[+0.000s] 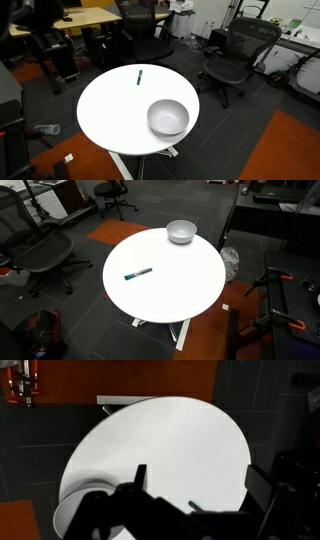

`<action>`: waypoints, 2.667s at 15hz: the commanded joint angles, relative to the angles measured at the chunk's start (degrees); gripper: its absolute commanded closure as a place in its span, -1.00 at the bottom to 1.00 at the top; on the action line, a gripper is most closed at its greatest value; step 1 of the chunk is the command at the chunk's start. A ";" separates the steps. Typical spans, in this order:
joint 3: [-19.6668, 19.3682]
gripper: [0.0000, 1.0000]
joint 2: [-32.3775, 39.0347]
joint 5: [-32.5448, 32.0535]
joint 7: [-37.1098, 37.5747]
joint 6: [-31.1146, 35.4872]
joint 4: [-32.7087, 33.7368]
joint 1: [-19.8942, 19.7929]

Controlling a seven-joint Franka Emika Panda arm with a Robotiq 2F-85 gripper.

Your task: Pick the pen on the table and put it in the bowl

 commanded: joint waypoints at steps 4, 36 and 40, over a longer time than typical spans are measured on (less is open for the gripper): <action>7.37 -1.00 4.87 -1.20 -1.79 2.17 3.23 0.46; 28.39 -1.00 55.11 -13.65 -11.11 24.49 39.10 1.17; 28.84 -1.00 59.28 -15.22 -11.09 24.23 43.54 1.18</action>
